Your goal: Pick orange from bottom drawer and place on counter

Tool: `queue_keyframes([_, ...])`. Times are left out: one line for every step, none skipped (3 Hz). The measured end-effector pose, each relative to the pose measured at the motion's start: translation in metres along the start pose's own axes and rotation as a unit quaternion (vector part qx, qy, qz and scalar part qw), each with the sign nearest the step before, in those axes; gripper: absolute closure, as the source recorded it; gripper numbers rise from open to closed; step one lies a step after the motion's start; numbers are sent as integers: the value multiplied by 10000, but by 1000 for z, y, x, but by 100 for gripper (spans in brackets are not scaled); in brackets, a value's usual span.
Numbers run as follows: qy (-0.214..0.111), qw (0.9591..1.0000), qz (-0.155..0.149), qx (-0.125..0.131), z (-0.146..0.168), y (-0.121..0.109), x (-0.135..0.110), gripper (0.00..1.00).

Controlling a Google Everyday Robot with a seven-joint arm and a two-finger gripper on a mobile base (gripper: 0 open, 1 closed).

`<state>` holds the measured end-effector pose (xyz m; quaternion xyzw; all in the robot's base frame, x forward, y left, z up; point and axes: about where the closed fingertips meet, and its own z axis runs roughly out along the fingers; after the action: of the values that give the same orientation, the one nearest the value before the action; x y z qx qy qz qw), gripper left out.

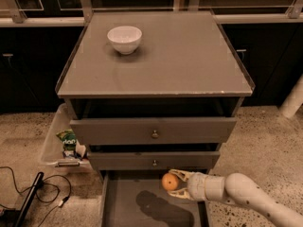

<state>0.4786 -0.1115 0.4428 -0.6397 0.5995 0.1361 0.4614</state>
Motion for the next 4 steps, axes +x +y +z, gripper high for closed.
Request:
queue_keyframes([91, 9984, -443, 332, -60, -29, -52, 100])
queue_keyframes([118, 9949, -715, 698, -120, -67, -87, 100])
queue_keyframes([-22, 9875, -921, 1277, -191, -110, -119, 100])
queue_keyframes([-22, 9875, -921, 1276, -191, -110, -119, 100])
